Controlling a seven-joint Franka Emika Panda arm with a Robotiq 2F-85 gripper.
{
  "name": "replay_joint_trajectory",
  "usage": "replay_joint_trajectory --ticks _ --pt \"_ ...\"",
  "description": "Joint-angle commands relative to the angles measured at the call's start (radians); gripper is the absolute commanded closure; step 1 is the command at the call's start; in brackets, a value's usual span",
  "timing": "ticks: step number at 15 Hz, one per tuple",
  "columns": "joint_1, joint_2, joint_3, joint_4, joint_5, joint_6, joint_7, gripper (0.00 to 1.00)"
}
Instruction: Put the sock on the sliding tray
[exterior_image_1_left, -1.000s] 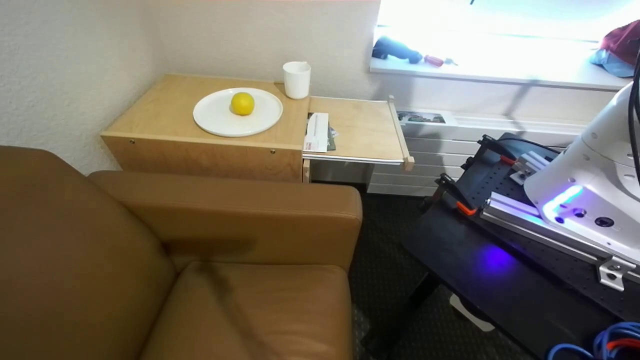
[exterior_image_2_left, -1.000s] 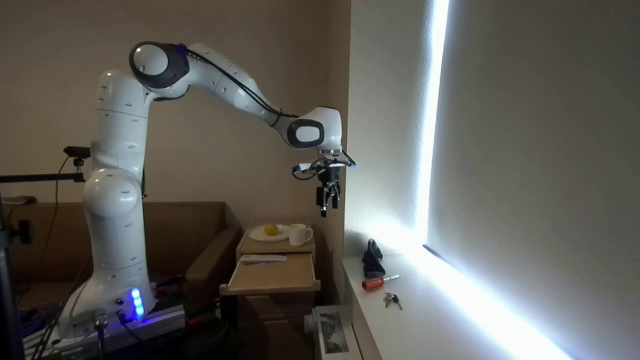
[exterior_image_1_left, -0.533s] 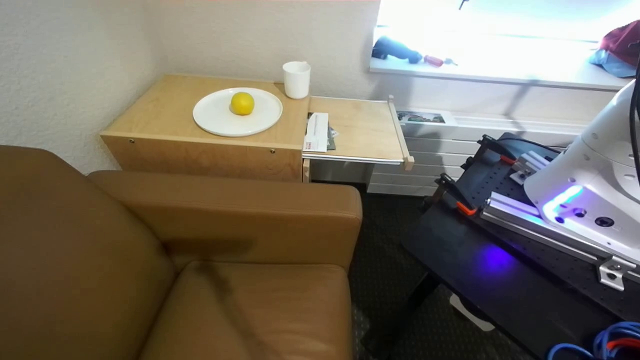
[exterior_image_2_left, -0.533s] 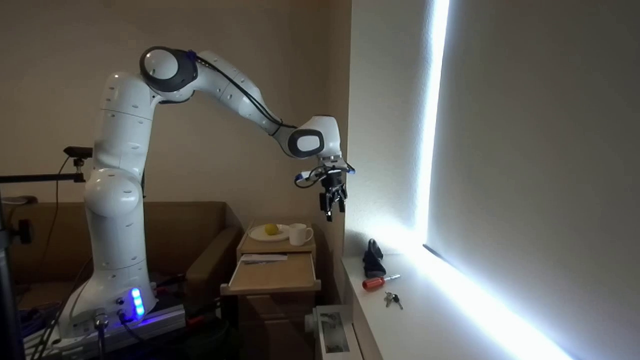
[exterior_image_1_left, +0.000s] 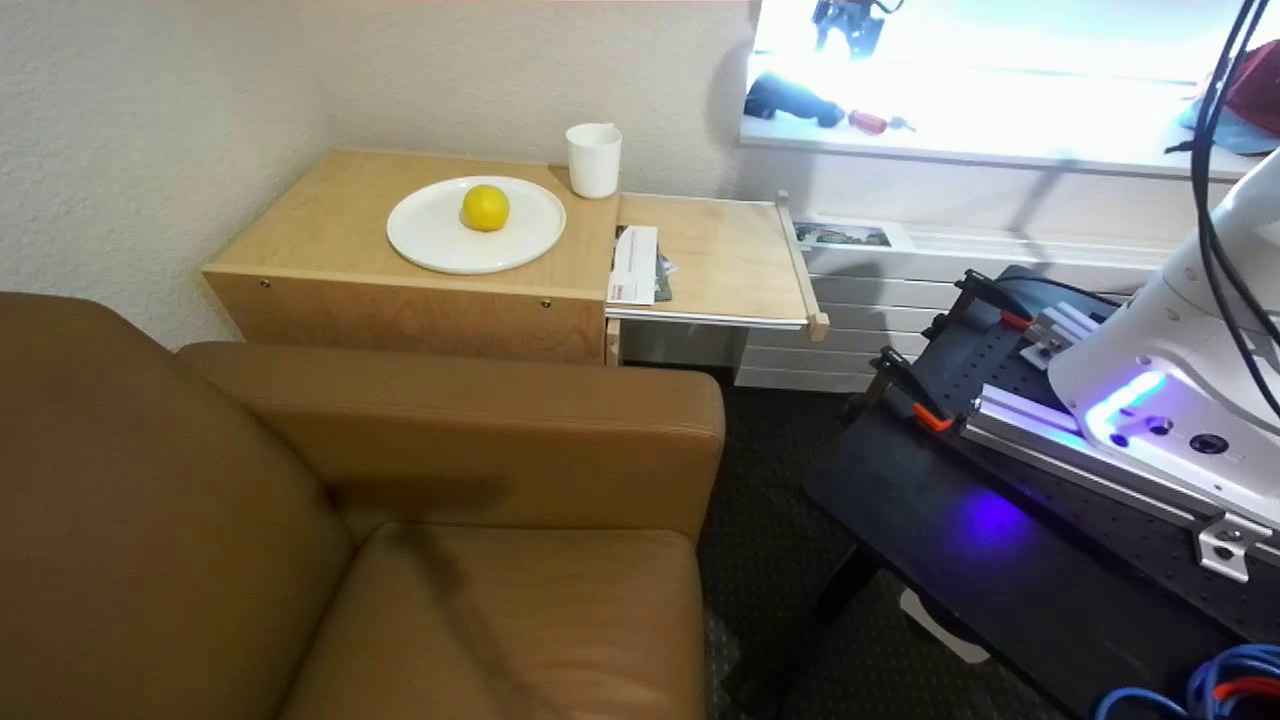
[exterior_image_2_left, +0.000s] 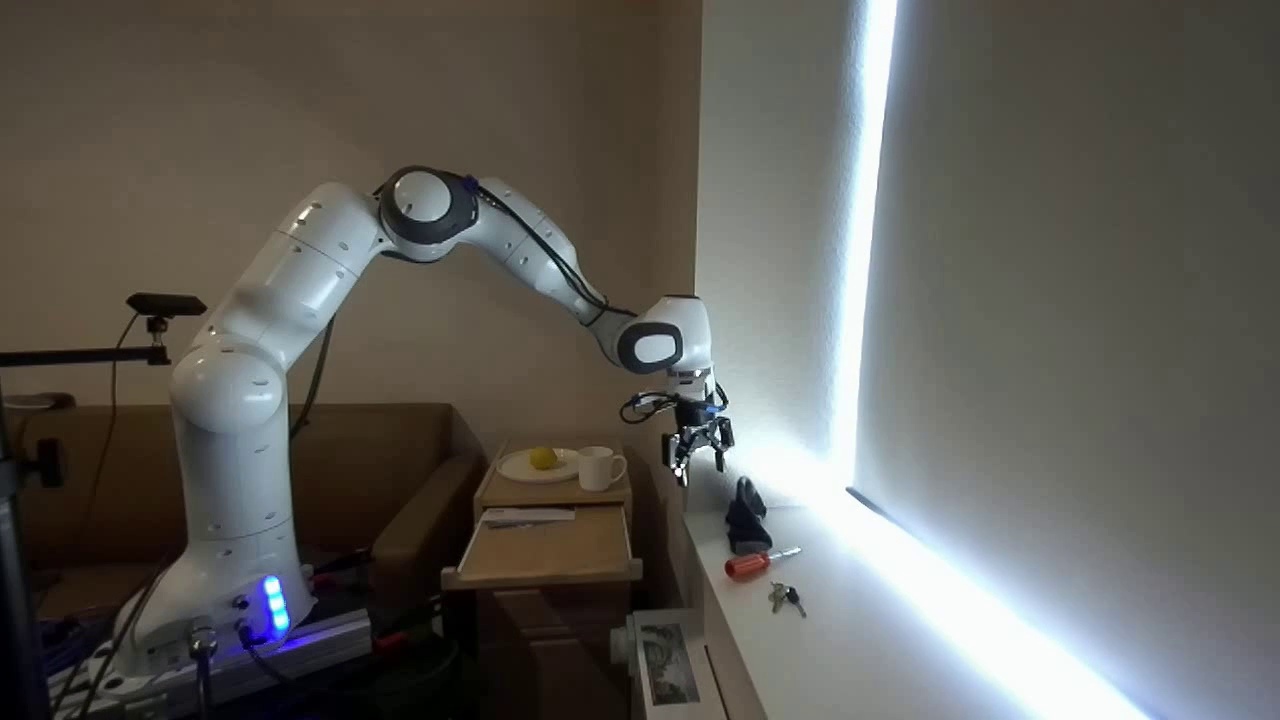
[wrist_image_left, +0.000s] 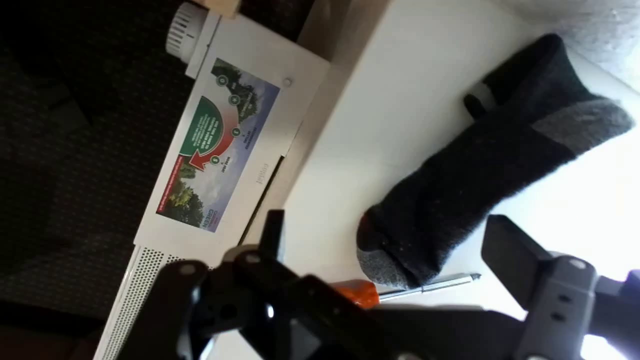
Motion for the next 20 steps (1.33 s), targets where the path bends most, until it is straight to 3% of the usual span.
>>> replay_joint_trajectory --ticks 1,3,4,7,9,14,18,20 --pt "-0.029 0.113 -0.014 0.207 0.059 -0.087 0.153 0.0" --pt "-0.025 0.151 -0.023 0.271 0.061 -0.143 0.275 0.0" --pt "-0.027 0.097 -0.008 0.181 0.033 -0.07 0.2 0.0" --pt "-0.03 0.134 -0.009 0.242 0.031 -0.111 0.274 0.0" --pt "-0.013 0.191 -0.028 0.274 0.031 -0.067 0.366 0.0" --pt "-0.079 0.284 0.038 0.397 0.12 -0.121 0.462 0.0" --pt "-0.107 0.385 0.043 0.529 0.136 -0.105 0.545 0.0" --pt "-0.118 0.439 0.038 0.604 0.117 -0.152 0.591 0.0"
